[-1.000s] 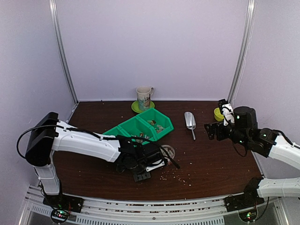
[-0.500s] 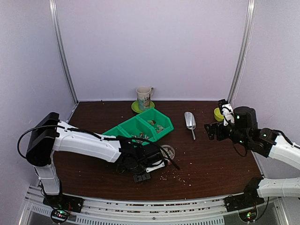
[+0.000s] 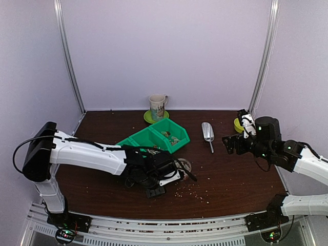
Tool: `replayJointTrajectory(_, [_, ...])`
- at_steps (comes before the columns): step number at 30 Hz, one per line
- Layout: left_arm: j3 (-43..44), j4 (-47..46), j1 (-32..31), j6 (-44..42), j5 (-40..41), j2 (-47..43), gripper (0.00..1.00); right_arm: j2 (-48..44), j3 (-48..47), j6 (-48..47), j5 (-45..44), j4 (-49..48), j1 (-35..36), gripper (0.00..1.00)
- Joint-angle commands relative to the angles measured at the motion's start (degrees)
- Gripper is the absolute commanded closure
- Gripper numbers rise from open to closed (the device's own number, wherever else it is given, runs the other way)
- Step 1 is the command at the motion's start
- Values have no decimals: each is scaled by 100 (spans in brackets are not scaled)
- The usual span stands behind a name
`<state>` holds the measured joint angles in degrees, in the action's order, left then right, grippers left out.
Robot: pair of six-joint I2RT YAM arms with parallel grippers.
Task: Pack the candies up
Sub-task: Pick up the box lid from the center of the board.
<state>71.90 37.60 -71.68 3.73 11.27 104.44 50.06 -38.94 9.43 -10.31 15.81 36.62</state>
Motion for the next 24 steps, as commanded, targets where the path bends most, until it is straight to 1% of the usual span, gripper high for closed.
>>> replayJointTrajectory(1, [171,-101,-21,189,-302,-401,100,28,7,82,170,-22,18,0])
replayJointTrajectory(5, [243,-103,-21,224,-377,-530,100,-13,71,102,245,-65,20,1])
replayJointTrajectory(10, [131,-126,-21,245,-489,-545,100,36,78,101,370,-80,20,0])
replayJointTrajectory(11, [113,-103,-21,240,-501,-517,99,38,71,87,371,-79,20,0])
replayJointTrajectory(13, [28,-134,-28,235,-486,-462,85,47,28,72,371,-37,20,0])
replayJointTrajectory(15, [-2,-204,-26,167,-471,-351,77,7,-10,76,371,66,20,1])
replayJointTrajectory(18, [101,-112,-22,25,-398,-85,74,-39,147,50,314,-177,22,0])
replayJointTrajectory(24, [170,-122,-21,-188,-369,336,74,51,12,68,391,-2,20,1])
